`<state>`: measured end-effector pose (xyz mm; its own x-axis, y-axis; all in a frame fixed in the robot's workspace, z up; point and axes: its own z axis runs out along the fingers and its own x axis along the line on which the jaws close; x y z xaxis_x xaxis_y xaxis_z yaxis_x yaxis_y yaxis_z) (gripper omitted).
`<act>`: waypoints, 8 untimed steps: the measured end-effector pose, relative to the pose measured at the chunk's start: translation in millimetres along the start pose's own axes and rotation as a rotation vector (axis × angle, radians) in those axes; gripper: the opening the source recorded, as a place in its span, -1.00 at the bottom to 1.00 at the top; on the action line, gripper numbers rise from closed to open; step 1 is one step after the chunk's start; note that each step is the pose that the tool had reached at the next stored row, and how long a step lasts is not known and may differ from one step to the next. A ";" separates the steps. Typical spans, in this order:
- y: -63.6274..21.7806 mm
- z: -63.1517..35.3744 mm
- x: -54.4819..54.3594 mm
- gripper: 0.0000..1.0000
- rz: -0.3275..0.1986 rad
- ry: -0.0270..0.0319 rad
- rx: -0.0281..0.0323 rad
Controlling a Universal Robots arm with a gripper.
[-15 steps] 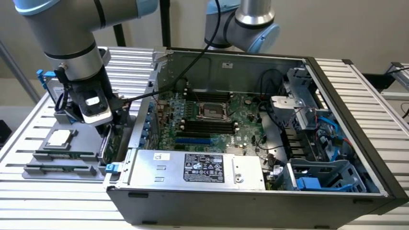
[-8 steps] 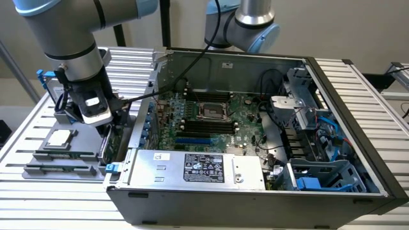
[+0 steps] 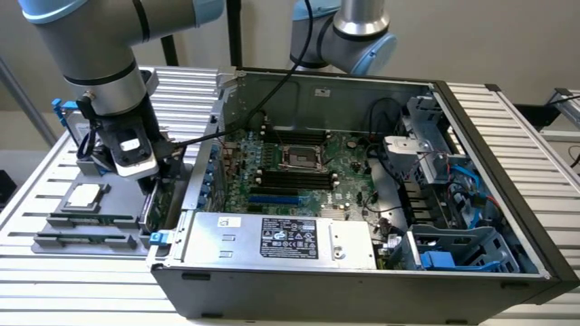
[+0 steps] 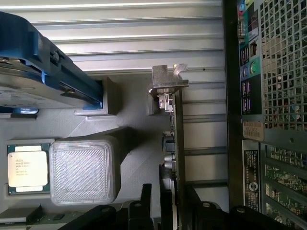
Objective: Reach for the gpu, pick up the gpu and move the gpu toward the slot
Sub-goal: 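Pick up the gpu and move the gpu toward the slot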
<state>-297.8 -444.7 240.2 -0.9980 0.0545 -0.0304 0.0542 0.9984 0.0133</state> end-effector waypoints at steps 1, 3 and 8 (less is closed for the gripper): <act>0.0 0.0 0.0 -0.15 0.000 0.0000 -0.0001; 0.0 0.0 0.0 -0.29 0.000 0.0000 0.0000; 0.0 0.0 0.0 -0.34 0.000 0.0002 0.0001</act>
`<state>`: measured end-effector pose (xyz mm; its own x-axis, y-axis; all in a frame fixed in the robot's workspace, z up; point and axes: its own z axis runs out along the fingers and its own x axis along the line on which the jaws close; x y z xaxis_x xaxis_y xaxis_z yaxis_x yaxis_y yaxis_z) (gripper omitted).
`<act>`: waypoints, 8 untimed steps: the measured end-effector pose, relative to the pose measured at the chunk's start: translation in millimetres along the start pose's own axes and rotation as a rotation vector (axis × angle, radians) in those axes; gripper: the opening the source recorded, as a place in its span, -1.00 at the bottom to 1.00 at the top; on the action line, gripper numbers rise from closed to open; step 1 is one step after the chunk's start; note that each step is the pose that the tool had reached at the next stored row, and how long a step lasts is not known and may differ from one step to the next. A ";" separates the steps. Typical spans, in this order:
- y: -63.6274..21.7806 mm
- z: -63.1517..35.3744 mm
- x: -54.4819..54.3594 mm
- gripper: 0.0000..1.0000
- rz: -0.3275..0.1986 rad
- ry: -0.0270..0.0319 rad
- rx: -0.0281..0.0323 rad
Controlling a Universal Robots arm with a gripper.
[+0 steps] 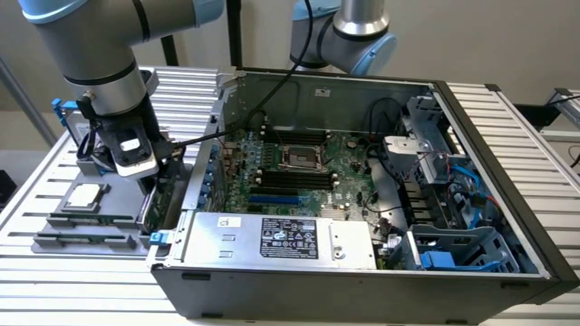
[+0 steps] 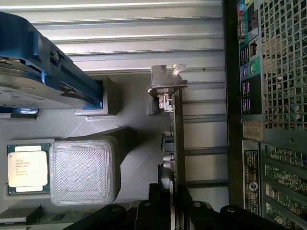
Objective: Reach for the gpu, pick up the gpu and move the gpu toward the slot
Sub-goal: 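Pick up the gpu and move the gpu toward the slot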
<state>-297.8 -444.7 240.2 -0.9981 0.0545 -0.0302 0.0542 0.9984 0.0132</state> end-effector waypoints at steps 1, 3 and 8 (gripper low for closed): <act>0.0 0.0 0.0 -0.47 0.000 0.0000 0.0000; 0.0 0.0 0.0 -0.47 0.000 -0.0001 0.0000; 0.0 0.1 -0.1 -0.47 0.000 0.0008 -0.0011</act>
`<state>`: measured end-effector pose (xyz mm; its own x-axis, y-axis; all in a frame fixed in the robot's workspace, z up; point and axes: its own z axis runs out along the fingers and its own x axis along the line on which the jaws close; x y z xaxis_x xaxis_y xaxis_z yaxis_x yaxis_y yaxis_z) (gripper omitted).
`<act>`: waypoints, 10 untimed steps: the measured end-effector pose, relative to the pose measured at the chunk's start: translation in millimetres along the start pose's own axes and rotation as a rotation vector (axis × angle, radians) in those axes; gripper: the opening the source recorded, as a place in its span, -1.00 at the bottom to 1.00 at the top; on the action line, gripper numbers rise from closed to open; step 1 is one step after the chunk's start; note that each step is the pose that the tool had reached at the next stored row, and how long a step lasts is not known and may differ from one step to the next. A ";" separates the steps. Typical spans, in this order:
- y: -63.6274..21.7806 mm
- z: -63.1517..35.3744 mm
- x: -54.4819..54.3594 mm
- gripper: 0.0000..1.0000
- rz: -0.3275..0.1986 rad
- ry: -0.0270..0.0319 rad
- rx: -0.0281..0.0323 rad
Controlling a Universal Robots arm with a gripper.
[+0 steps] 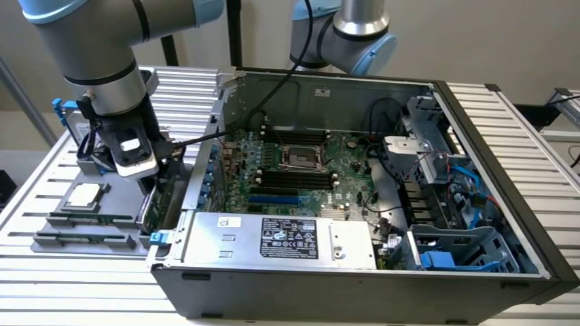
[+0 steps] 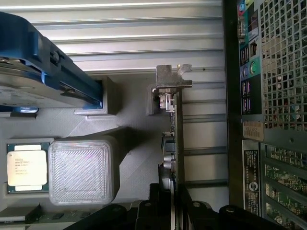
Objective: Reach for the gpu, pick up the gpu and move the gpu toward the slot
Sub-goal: 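Pick up the gpu and move the gpu toward the slot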
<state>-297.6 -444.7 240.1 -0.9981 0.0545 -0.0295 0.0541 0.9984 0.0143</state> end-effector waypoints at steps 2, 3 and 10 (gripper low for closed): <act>0.0 0.0 0.0 -0.47 -0.001 0.0016 -0.0023; -0.1 0.0 0.0 -0.47 -0.001 0.0029 -0.0033; -0.5 -0.1 0.1 -0.47 -0.004 0.0149 -0.0070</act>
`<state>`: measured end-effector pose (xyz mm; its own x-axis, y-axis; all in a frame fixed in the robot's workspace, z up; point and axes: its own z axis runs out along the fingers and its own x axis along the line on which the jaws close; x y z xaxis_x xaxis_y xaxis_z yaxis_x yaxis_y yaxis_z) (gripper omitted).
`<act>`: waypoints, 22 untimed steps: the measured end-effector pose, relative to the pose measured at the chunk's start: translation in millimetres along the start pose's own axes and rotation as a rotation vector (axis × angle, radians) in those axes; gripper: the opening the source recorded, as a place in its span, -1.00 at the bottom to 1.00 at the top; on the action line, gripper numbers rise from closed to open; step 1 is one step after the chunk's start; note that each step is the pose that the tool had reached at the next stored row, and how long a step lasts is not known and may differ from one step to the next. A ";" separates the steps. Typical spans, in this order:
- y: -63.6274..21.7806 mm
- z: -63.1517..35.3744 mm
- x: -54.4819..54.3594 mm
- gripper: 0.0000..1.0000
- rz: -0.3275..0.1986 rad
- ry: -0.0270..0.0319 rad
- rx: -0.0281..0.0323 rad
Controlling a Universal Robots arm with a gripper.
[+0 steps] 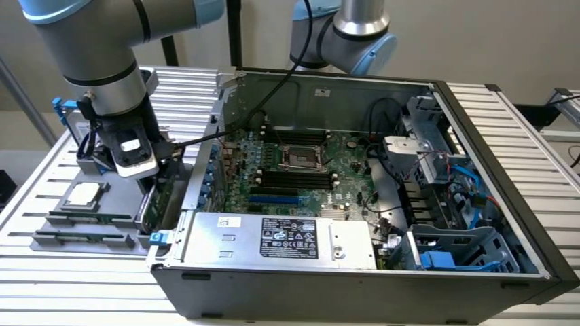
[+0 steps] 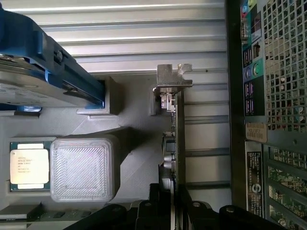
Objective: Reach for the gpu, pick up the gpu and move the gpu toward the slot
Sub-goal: 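Pick up the gpu and move the gpu toward the slot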
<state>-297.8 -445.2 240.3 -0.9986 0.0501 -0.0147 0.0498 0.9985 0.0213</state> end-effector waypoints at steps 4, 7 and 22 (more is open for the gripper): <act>-0.1 -1.8 -0.1 -0.47 -0.001 0.0044 0.0000; -0.1 -4.2 -0.2 -0.47 -0.002 0.0067 0.0001; 0.4 -25.1 -0.9 -0.47 -0.005 0.0281 0.0011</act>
<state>-297.2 -445.3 265.3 -0.9989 0.0444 0.0133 0.0447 0.9988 0.0202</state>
